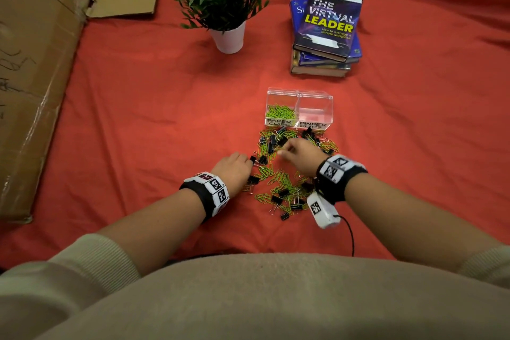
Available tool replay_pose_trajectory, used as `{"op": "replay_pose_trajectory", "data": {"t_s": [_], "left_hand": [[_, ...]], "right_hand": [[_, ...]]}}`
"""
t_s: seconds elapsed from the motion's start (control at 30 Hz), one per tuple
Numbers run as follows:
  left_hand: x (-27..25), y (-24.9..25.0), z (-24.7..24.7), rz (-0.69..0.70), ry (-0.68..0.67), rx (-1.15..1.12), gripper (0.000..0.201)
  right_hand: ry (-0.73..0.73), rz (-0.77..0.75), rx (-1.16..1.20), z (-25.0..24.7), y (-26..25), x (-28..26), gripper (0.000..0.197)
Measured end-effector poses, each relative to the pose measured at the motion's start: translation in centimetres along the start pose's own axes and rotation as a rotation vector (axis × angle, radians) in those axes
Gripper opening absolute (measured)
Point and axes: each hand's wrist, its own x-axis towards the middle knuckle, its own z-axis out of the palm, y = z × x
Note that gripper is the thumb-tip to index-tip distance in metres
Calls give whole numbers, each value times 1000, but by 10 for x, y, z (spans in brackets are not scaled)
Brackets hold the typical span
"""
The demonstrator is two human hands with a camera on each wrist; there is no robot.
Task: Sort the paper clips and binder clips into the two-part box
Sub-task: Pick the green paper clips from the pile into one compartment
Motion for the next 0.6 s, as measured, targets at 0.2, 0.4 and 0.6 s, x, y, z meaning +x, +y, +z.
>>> {"op": "replay_pose_trajectory", "data": {"t_s": [0.2,0.4,0.6], "left_hand": [[5,1,-12,-96,-68,-239,15],[25,-1,-42,-149,38,-483,9],[69,-3,-88,-114,214,-516,15]], "right_hand": [[135,37,195,-62,-29,33,27],[226,8,-226,-65,-56,63,22],[273,-71,-219,-60,-44,57,27]]}}
